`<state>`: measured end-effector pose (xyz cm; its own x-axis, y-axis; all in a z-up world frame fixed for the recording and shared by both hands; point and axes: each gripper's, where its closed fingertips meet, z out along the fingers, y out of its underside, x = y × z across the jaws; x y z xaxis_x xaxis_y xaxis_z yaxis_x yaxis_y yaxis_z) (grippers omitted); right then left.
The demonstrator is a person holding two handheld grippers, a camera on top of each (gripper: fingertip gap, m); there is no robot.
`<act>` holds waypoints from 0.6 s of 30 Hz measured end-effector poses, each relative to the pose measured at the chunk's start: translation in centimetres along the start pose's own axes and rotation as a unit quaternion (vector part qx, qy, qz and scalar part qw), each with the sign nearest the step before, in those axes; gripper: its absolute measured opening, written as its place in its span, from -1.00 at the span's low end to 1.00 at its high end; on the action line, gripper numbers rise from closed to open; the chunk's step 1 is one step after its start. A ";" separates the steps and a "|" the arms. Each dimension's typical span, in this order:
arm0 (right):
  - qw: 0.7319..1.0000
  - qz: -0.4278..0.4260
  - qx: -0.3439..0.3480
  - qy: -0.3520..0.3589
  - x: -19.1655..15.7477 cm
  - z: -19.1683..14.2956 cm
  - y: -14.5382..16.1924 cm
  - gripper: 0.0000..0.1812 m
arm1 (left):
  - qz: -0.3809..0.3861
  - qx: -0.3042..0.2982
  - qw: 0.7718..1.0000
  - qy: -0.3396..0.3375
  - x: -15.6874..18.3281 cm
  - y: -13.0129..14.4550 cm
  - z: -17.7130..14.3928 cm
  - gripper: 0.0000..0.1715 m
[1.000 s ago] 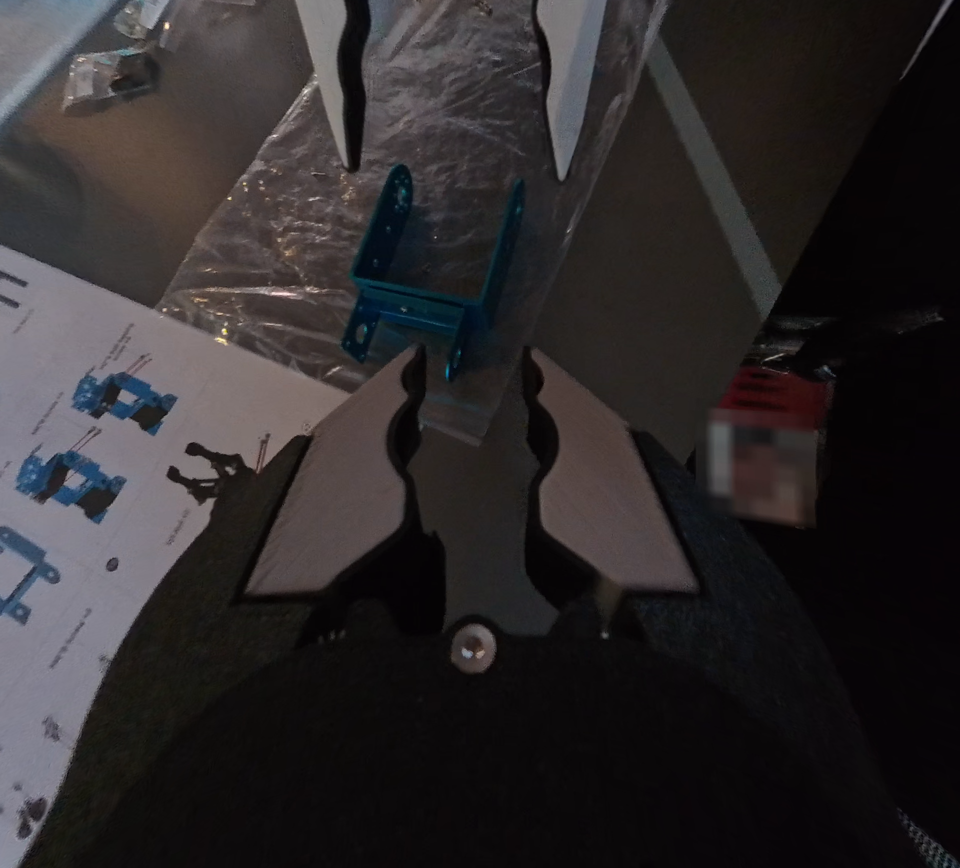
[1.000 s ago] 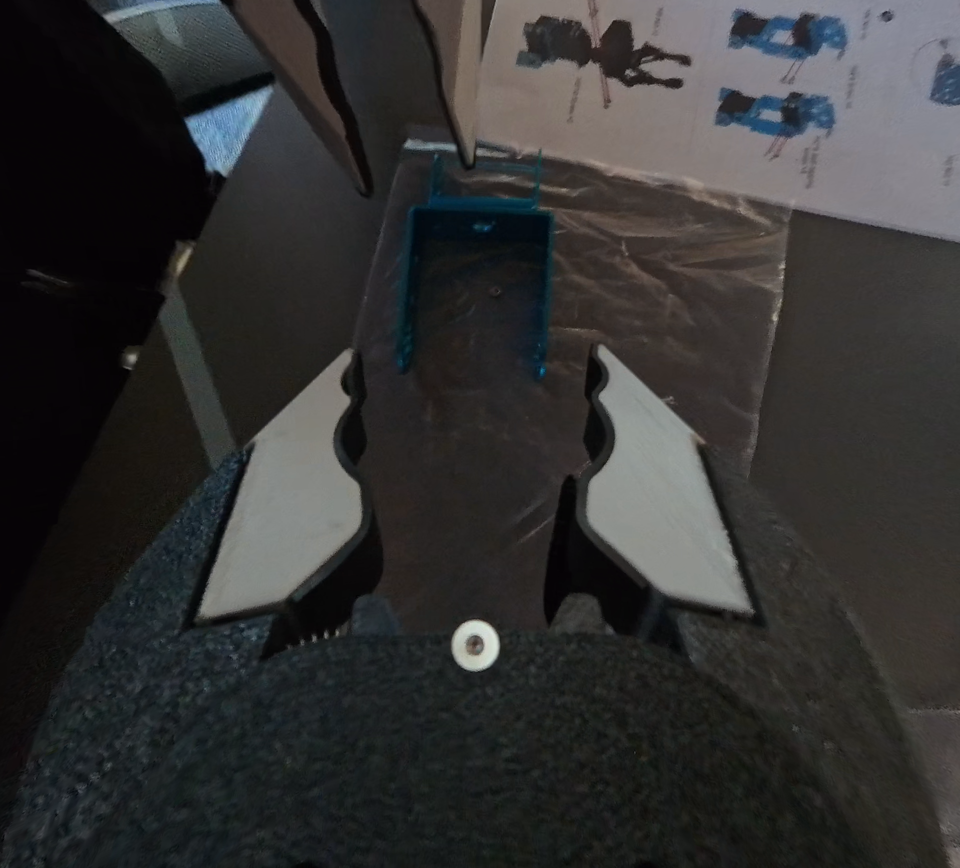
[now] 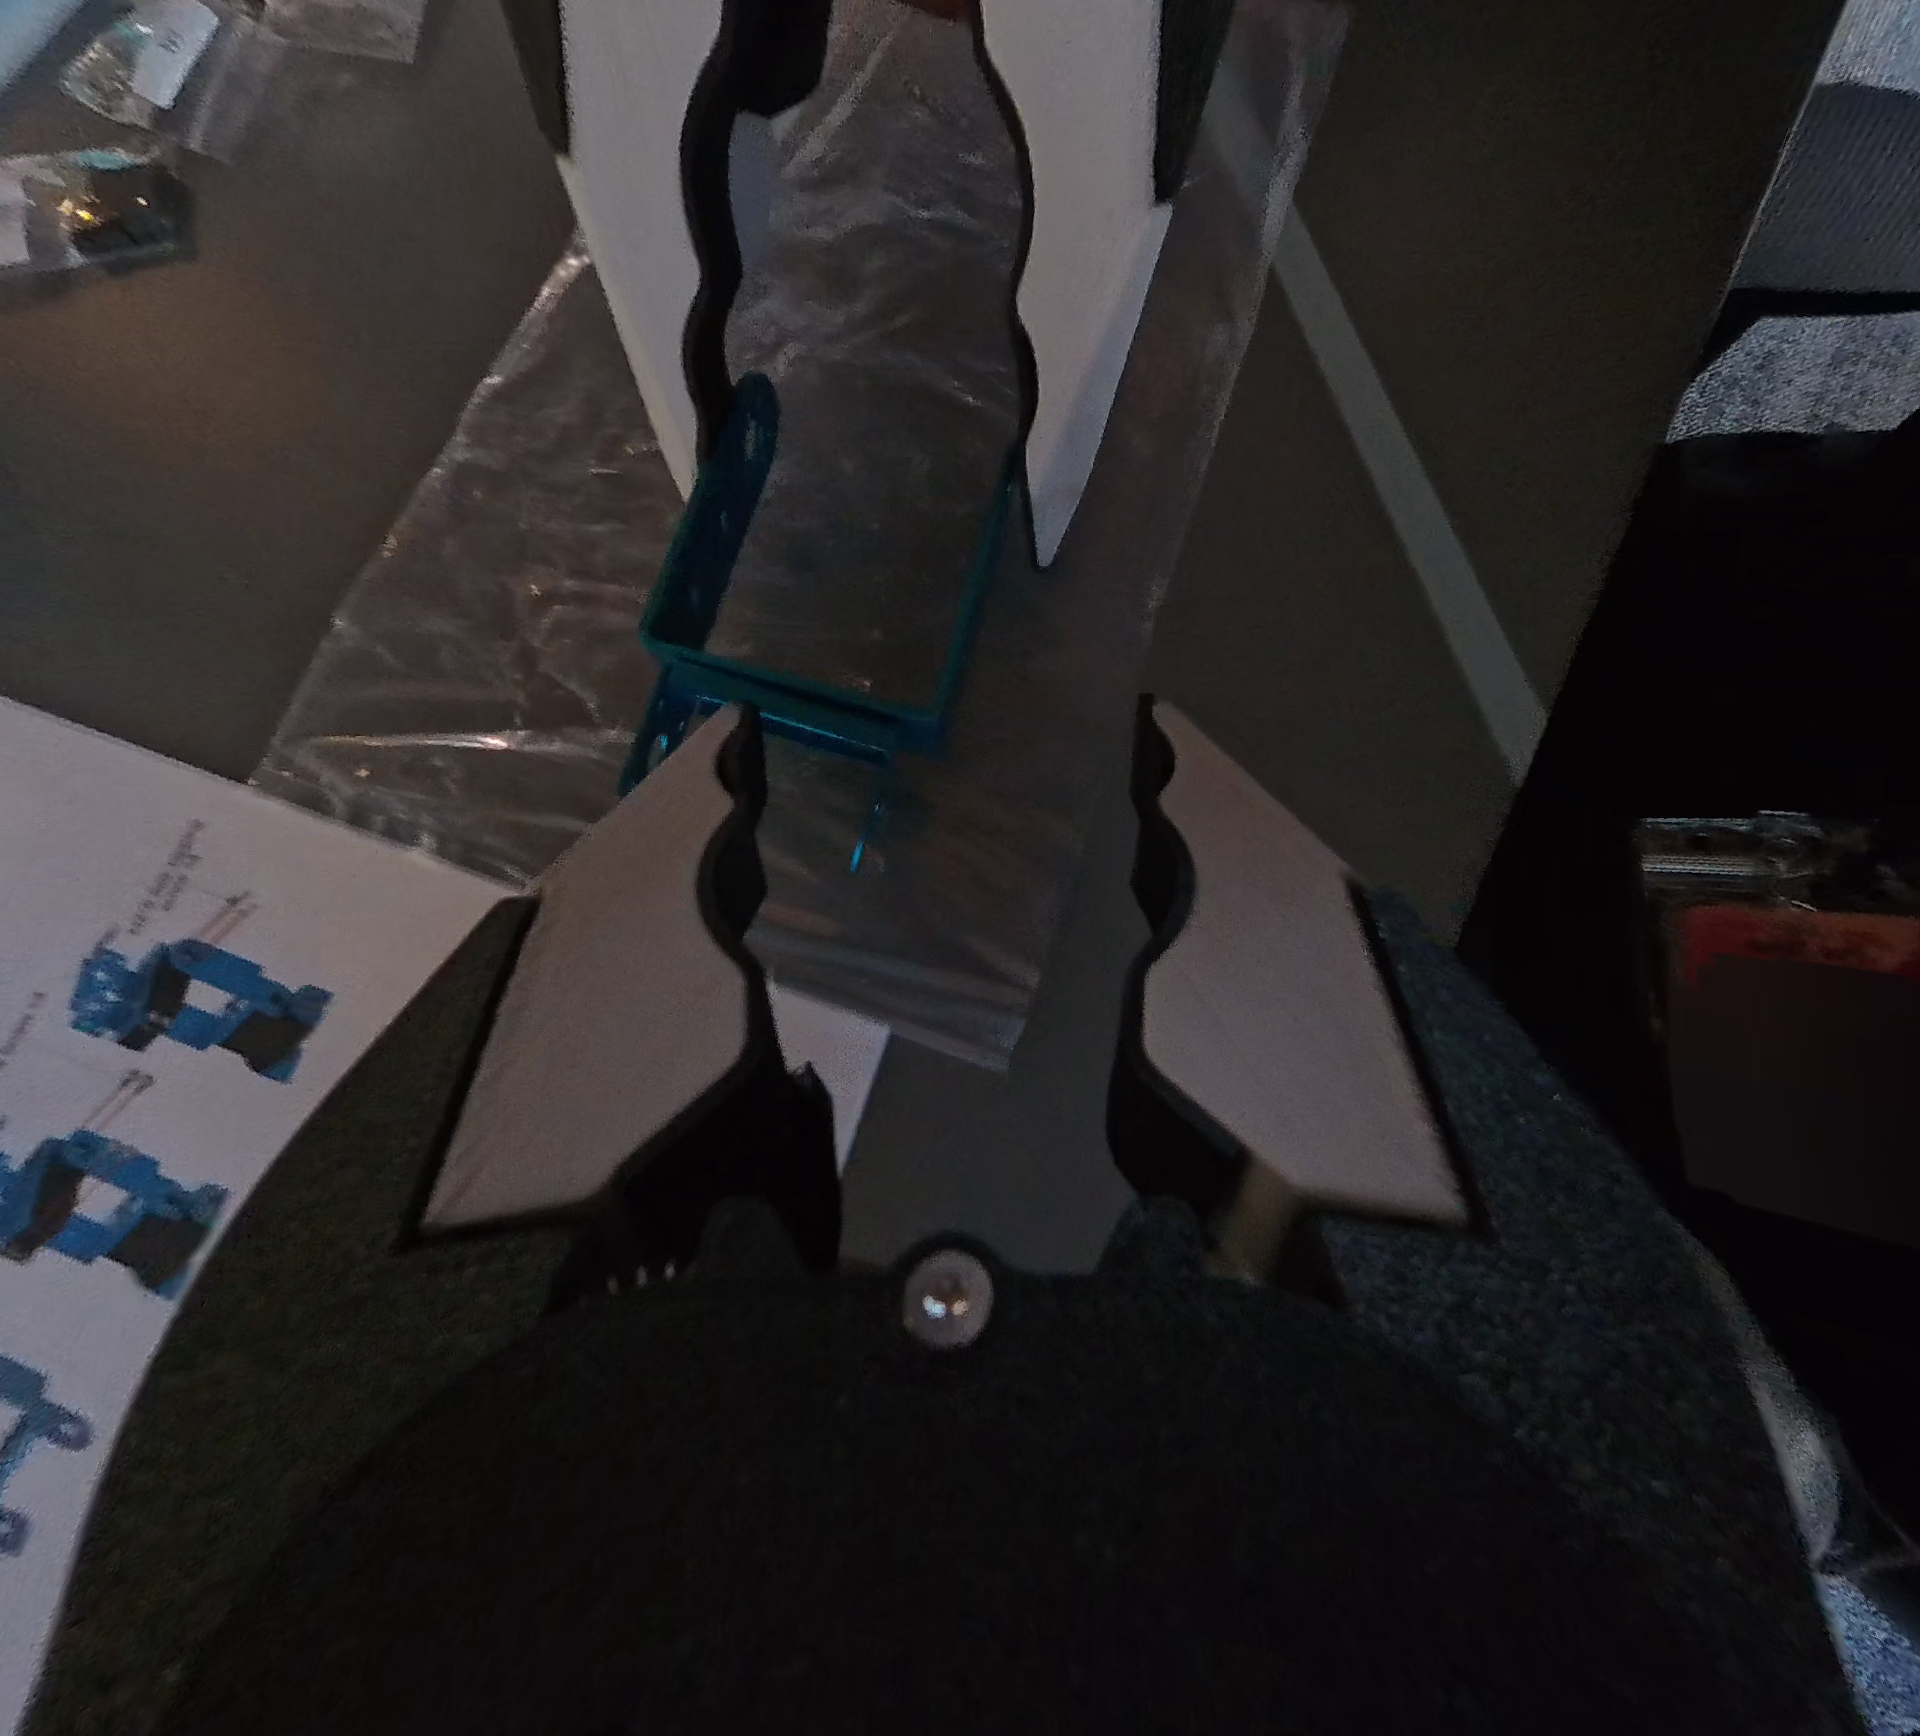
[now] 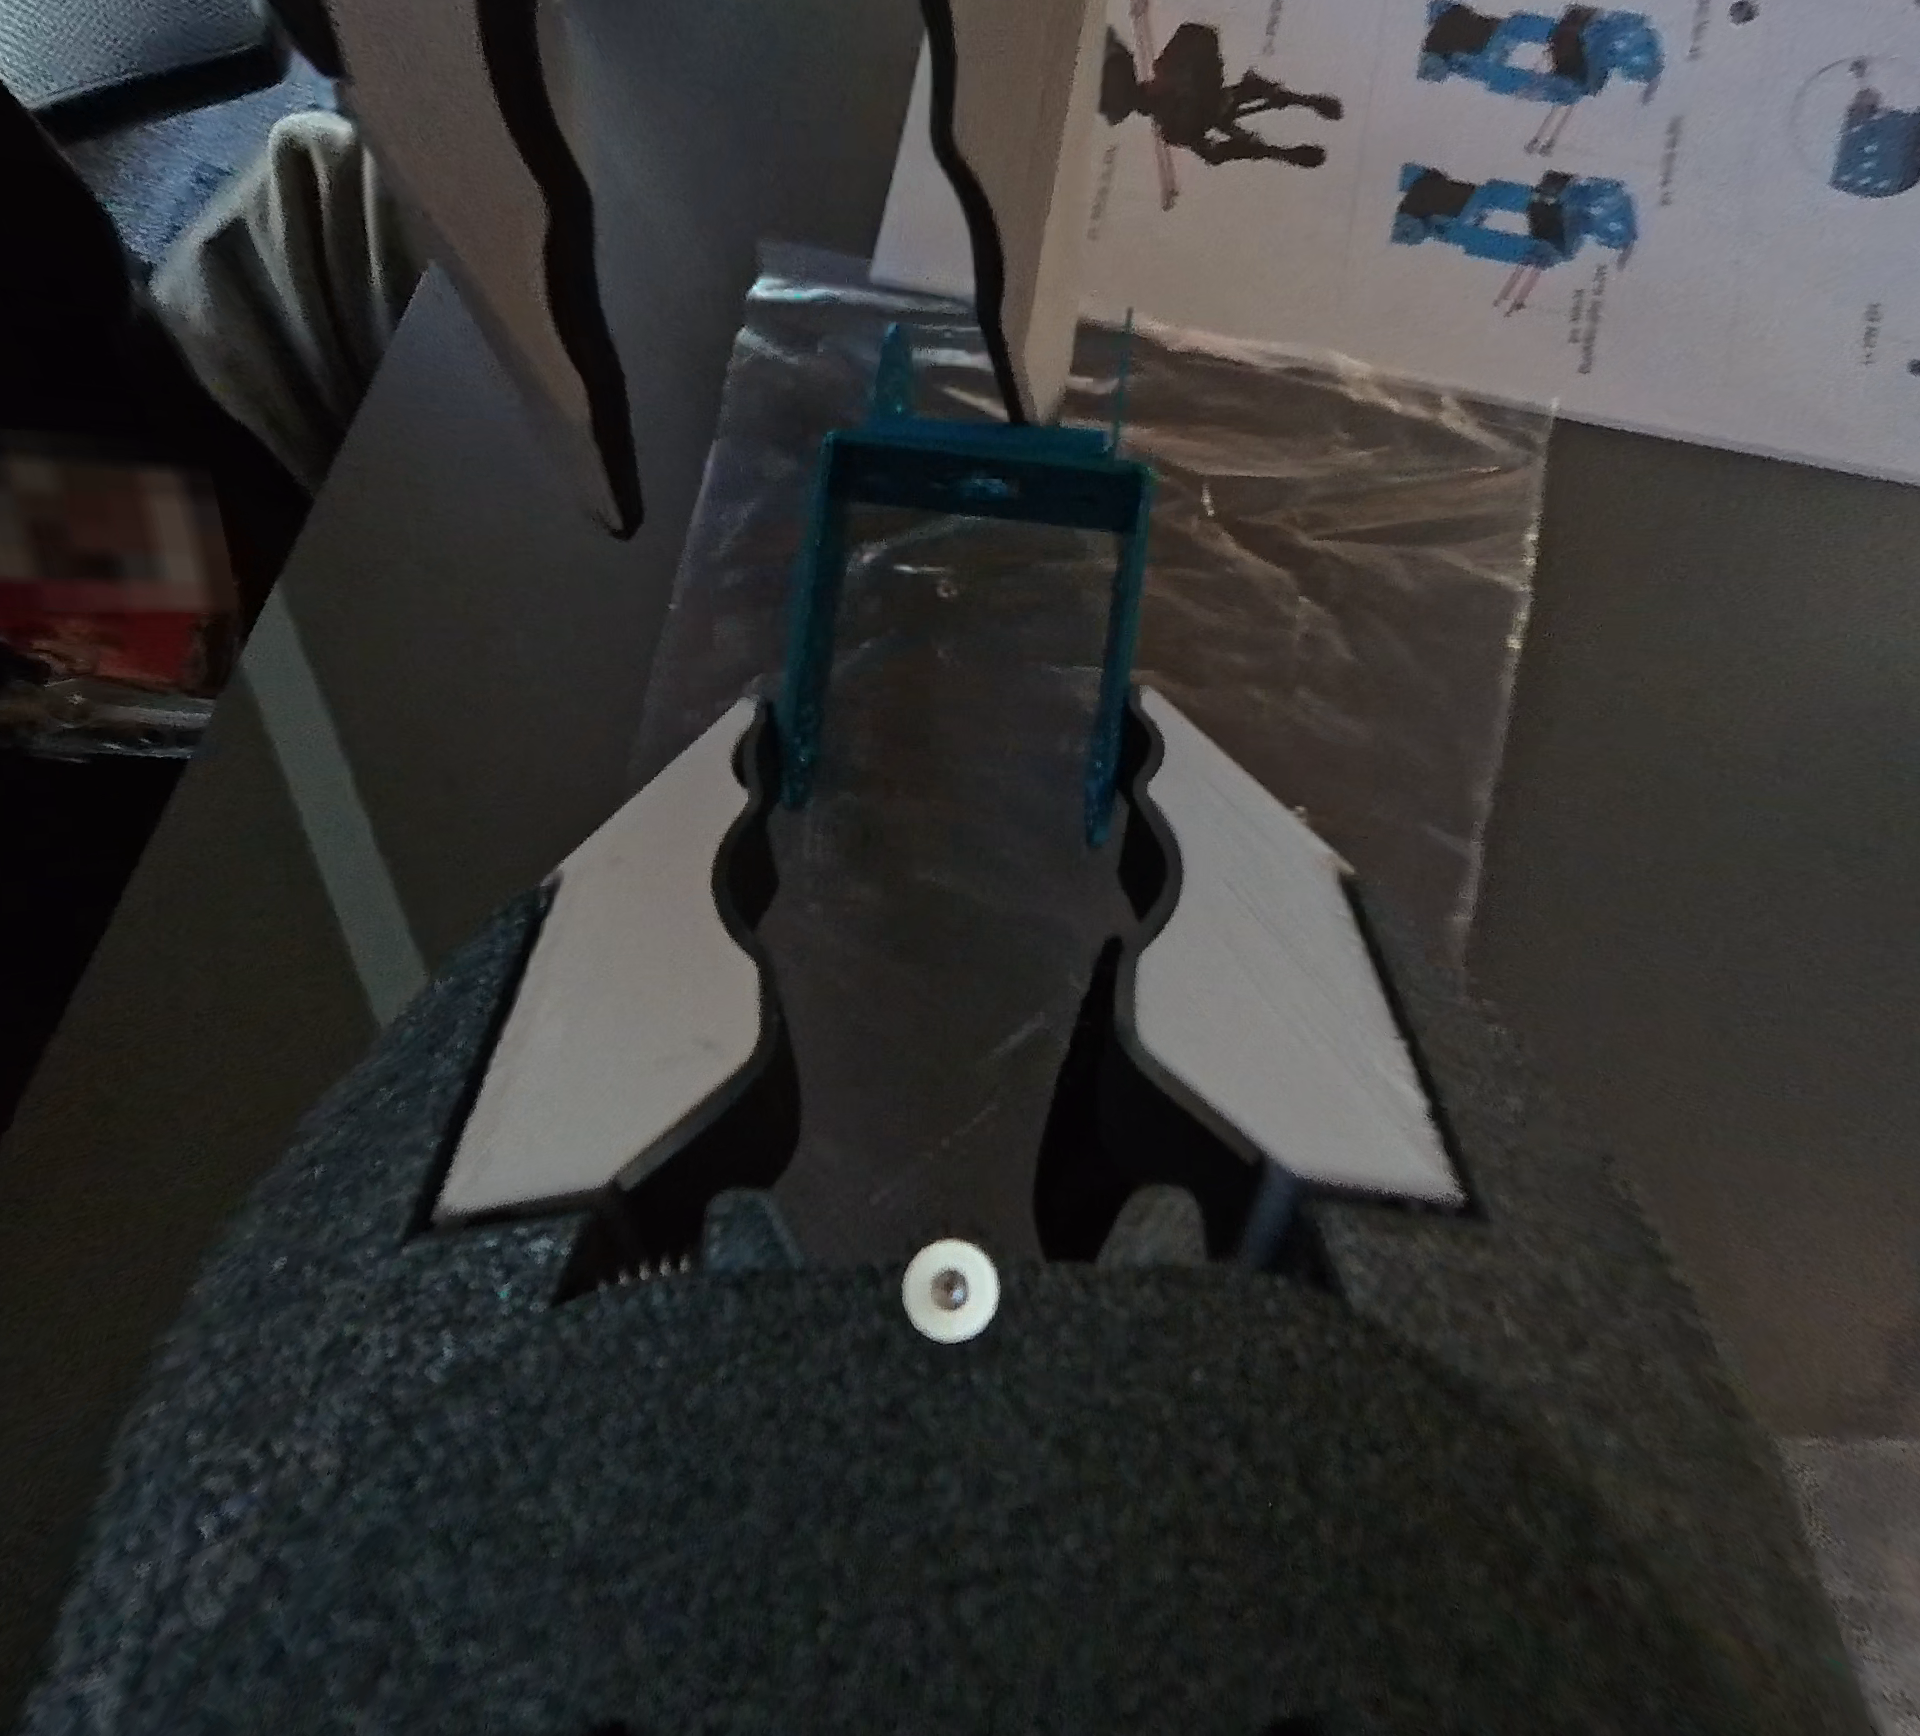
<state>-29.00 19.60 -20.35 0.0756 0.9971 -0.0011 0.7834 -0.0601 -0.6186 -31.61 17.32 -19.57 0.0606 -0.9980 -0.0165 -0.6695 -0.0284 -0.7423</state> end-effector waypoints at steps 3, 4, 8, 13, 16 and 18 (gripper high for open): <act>1.000 -0.006 -0.012 0.018 1.6 -0.8 0.0 -0.27 | 0.017 -0.002 1.000 -0.003 -1.4 -0.8 -0.1 -0.18; 1.000 -0.005 -0.017 0.025 2.4 -1.0 0.0 -0.27 | 0.023 -0.004 1.000 -0.003 -2.1 -1.0 0.0 -0.18; 0.999 0.018 -0.032 0.033 5.0 -1.0 0.4 -0.25 | 0.030 -0.028 0.999 0.018 -4.9 -1.4 0.4 -0.18; 0.999 0.032 -0.038 0.021 5.6 0.5 1.6 -0.25 | 0.027 -0.049 0.996 0.063 -5.8 -0.1 1.3 -0.19; 0.999 0.045 -0.021 0.011 5.5 0.6 1.6 -0.25 | 0.027 -0.048 0.996 0.064 -5.8 0.3 1.7 -0.19; 0.999 0.048 -0.013 0.009 5.5 0.6 1.5 -0.24 | 0.020 -0.042 0.997 0.065 -5.8 0.1 1.7 -0.19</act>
<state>-27.76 25.00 -21.76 0.1628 0.9856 -0.0455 0.7876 -0.1576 -0.5957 -30.77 23.22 -20.73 -0.0595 -0.9972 0.0456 -0.7293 0.0122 -0.6841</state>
